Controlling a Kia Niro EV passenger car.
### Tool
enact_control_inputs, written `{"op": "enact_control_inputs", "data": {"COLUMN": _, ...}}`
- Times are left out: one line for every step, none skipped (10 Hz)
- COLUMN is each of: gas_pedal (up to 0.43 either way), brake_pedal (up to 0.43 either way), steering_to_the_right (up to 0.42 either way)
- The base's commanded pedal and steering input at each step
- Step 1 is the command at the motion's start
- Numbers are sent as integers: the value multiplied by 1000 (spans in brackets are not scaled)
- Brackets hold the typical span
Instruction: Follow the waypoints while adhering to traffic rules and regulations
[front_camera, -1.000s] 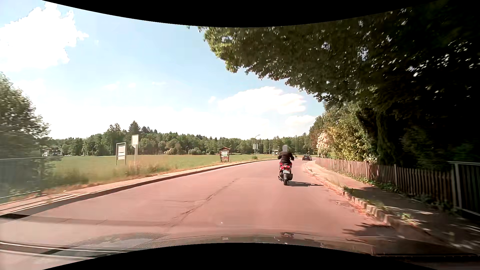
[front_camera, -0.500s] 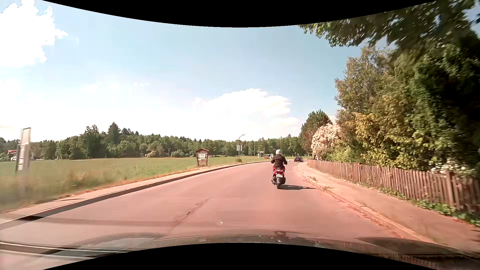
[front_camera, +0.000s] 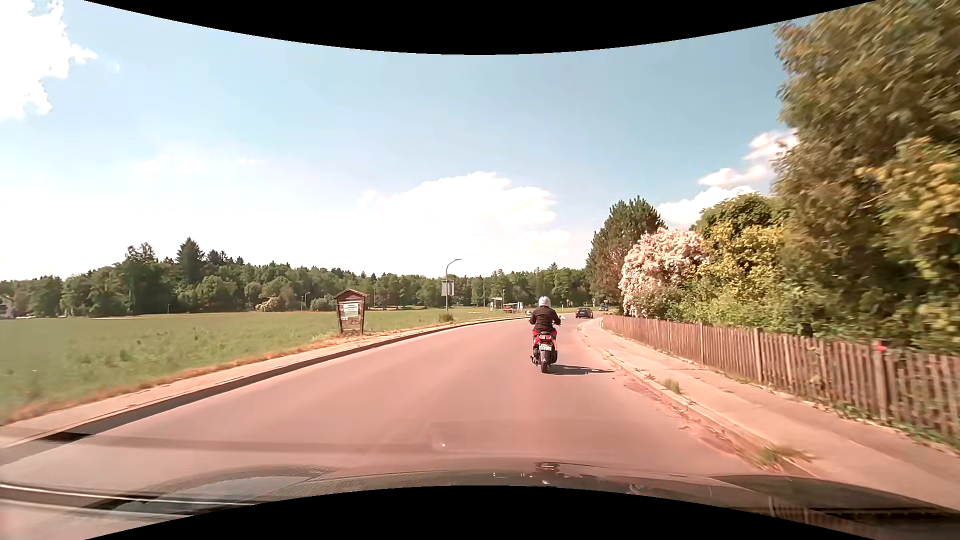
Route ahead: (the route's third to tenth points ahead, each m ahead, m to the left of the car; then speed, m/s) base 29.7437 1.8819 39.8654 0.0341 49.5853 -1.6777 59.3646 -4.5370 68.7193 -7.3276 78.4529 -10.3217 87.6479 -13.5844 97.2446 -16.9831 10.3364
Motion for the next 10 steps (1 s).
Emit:
{"op": "enact_control_inputs", "data": {"gas_pedal": 177, "brake_pedal": 6, "steering_to_the_right": 38}}
{"op": "enact_control_inputs", "data": {"gas_pedal": 177, "brake_pedal": 6, "steering_to_the_right": 34}}
{"op": "enact_control_inputs", "data": {"gas_pedal": 228, "brake_pedal": 6, "steering_to_the_right": 30}}
{"op": "enact_control_inputs", "data": {"gas_pedal": 228, "brake_pedal": 6, "steering_to_the_right": 29}}
{"op": "enact_control_inputs", "data": {"gas_pedal": 228, "brake_pedal": 6, "steering_to_the_right": 28}}
{"op": "enact_control_inputs", "data": {"gas_pedal": 228, "brake_pedal": 6, "steering_to_the_right": 27}}
{"op": "enact_control_inputs", "data": {"gas_pedal": 228, "brake_pedal": 6, "steering_to_the_right": 27}}
{"op": "enact_control_inputs", "data": {"gas_pedal": 228, "brake_pedal": 6, "steering_to_the_right": 26}}
{"op": "enact_control_inputs", "data": {"gas_pedal": 228, "brake_pedal": 6, "steering_to_the_right": 24}}
{"op": "enact_control_inputs", "data": {"gas_pedal": 228, "brake_pedal": 6, "steering_to_the_right": 24}}
